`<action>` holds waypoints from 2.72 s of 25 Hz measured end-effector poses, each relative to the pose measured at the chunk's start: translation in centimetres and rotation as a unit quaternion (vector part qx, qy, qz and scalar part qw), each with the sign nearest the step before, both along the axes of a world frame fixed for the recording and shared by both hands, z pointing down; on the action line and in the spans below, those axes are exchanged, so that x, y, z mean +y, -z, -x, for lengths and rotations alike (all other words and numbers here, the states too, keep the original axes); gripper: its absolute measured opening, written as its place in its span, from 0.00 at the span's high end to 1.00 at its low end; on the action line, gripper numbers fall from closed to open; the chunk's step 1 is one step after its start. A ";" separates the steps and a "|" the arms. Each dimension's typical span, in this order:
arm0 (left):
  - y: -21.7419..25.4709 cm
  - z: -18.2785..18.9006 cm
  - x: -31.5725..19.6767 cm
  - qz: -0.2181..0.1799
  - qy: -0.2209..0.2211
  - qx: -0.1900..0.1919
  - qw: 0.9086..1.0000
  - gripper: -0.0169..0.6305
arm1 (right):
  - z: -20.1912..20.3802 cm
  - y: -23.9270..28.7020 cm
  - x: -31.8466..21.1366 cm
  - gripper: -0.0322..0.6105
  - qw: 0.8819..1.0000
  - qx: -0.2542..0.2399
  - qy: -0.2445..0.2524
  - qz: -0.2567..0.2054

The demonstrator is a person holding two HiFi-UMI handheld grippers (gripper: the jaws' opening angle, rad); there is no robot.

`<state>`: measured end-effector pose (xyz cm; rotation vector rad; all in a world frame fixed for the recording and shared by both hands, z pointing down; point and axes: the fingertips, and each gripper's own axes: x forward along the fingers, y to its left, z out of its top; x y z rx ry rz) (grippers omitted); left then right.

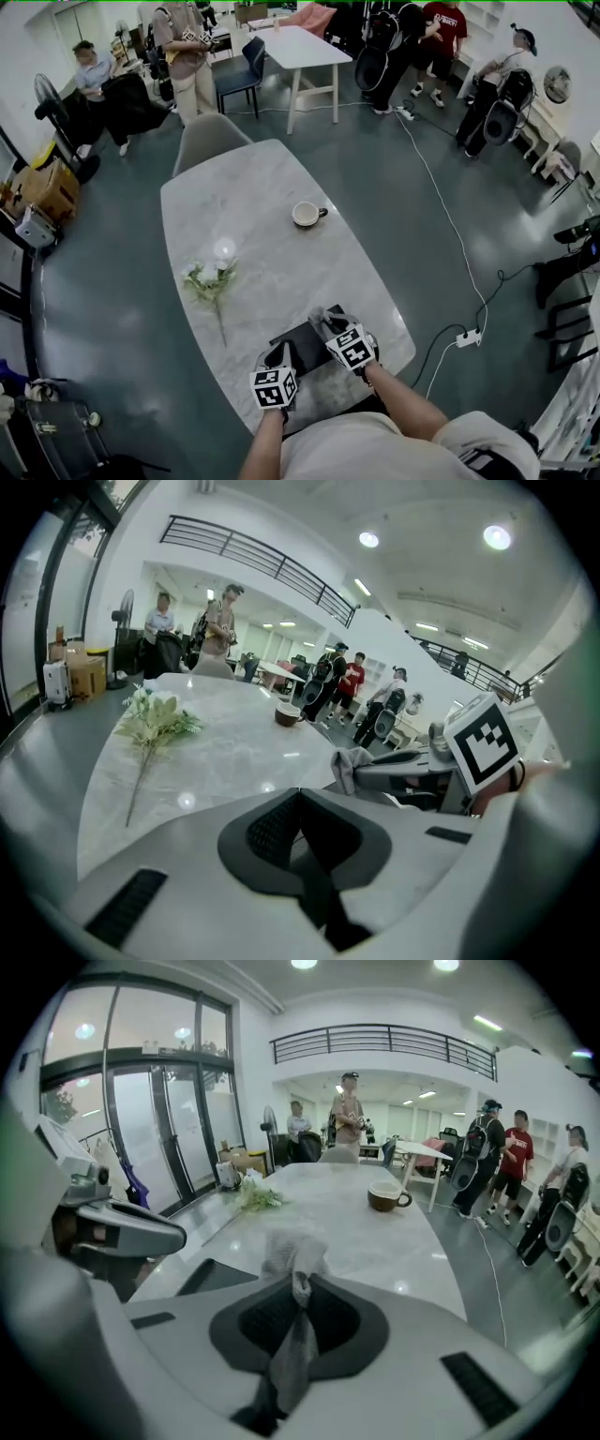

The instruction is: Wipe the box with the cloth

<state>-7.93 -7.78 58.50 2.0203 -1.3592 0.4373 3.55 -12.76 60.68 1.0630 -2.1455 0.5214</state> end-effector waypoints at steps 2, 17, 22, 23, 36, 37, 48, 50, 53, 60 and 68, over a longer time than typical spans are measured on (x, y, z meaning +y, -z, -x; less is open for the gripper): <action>0.5 0.2 0.9 -0.010 -0.008 0.001 1.000 0.94 | 0.2 0.9 1.5 0.88 1.000 -0.018 -0.015 -0.016; 3.0 -4.2 5.3 -0.065 -0.026 -0.006 0.997 0.94 | -2.0 6.8 7.6 0.88 0.990 -0.086 -0.024 -0.107; 5.2 -6.7 6.7 -0.086 -0.001 -0.017 0.996 0.94 | -4.4 9.7 8.9 0.88 0.984 -0.119 -0.010 -0.129; 5.6 -7.6 6.9 -0.091 0.002 -0.018 0.996 0.94 | -5.1 10.3 9.1 0.88 0.983 -0.125 -0.008 -0.133; 14.6 -14.5 11.7 -0.210 0.099 -0.045 0.972 0.94 | -13.0 19.4 13.2 0.88 0.950 -0.203 0.025 -0.237; 15.4 -14.5 12.1 -0.217 0.110 -0.049 0.969 0.94 | -13.3 20.2 13.6 0.88 0.947 -0.204 0.031 -0.246; 21.2 -13.2 15.3 -0.279 0.123 -0.066 0.950 0.94 | -14.9 25.7 15.8 0.88 0.924 -0.218 0.003 -0.312; 22.1 -13.4 15.6 -0.292 0.114 -0.063 0.947 0.94 | -15.1 25.8 16.1 0.88 0.922 -0.213 -0.002 -0.322; 22.9 -13.5 15.5 -0.306 0.101 -0.058 0.945 0.94 | -14.7 26.4 16.5 0.88 0.921 -0.207 -0.004 -0.331; 23.4 -13.3 15.7 -0.311 0.099 -0.045 0.944 0.94 | -14.3 27.5 17.3 0.88 0.919 -0.199 -0.001 -0.340; 23.1 -12.1 15.2 -0.312 0.107 -0.053 0.943 0.94 | -14.0 27.2 17.0 0.88 0.919 -0.196 -0.004 -0.342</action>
